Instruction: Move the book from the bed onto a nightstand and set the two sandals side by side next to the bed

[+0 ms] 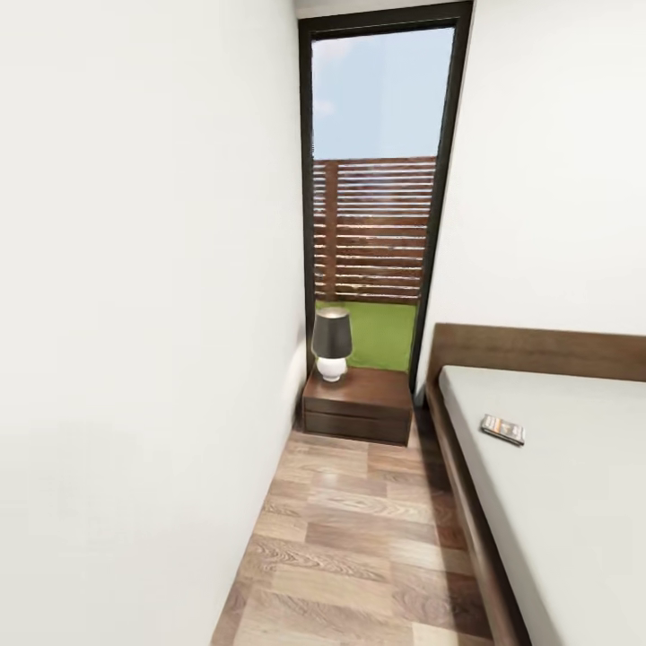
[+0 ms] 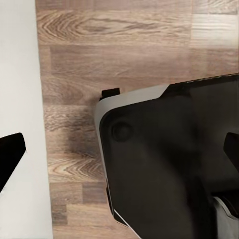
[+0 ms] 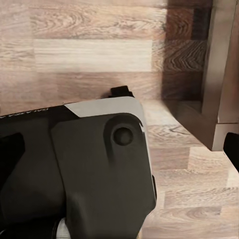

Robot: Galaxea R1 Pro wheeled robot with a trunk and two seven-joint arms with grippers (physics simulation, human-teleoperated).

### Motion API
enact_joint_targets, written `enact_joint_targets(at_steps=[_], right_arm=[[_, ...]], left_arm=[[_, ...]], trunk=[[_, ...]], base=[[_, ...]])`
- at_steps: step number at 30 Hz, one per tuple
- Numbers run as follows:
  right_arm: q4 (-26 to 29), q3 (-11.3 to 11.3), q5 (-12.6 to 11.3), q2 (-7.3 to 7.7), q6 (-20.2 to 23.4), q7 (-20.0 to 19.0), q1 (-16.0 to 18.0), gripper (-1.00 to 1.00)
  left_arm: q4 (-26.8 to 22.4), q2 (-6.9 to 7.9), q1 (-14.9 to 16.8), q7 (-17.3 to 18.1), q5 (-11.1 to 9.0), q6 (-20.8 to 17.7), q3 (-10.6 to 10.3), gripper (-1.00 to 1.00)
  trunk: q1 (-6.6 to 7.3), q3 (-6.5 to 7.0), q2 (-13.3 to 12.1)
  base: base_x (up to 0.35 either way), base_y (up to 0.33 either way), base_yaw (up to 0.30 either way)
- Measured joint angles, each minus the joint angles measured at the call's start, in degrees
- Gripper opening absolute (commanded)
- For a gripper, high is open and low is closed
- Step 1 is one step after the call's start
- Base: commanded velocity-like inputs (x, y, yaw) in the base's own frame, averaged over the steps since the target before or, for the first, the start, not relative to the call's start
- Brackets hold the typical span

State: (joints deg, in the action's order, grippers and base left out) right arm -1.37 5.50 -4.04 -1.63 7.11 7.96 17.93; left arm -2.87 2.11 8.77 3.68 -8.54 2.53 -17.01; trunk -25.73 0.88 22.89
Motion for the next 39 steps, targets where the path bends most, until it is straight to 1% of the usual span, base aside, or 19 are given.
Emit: enact_joint_targets(at_steps=[11, 14, 18, 29, 34, 39], right_arm=[[-0.7, 0.0, 0.0, -0.56, -1.3, 0.0, -0.8, 1.00], [-0.8, 0.0, 0.0, -0.61, -1.5, 0.0, -1.2, 1.00], [-0.8, 0.0, 0.0, -0.68, -1.9, -0.1, -2.6, 1.00], [-0.8, 0.0, 0.0, -0.80, -2.1, -0.1, -3.6, 1.00], [-0.8, 0.0, 0.0, -0.85, -2.2, -0.1, -3.7, 1.00], [-0.8, 0.0, 0.0, -0.87, -2.2, -0.1, -3.7, 1.00]], left_arm=[[0.0, -0.03, 0.0, 0.0, 0.0, 0.0, 0.0, 1.00], [0.0, -0.06, 0.0, 0.0, 0.0, 0.0, 0.0, 1.00], [0.0, -0.09, 0.0, 0.0, 0.0, 0.0, -0.1, 1.00], [0.0, -0.11, 0.0, 0.0, 0.1, 0.0, -0.1, 1.00], [-0.1, -0.11, 0.0, 0.0, 0.1, 0.1, -0.1, 1.00], [-0.1, -0.11, 0.0, 0.0, 0.1, 0.2, -0.1, 1.00]], trunk=[[0.00, 0.00, 0.0], [0.00, 0.00, 0.0], [0.00, 0.00, 0.0], [0.00, 0.00, 0.0], [-0.02, 0.01, 0.0], [-0.03, 0.00, 0.0]], base=[[0.350, 0.000, 0.000], [0.350, 0.000, 0.000], [0.350, 0.000, 0.000], [0.343, 0.000, 0.000], [0.220, 0.000, -0.049], [0.103, 0.000, -0.190]])
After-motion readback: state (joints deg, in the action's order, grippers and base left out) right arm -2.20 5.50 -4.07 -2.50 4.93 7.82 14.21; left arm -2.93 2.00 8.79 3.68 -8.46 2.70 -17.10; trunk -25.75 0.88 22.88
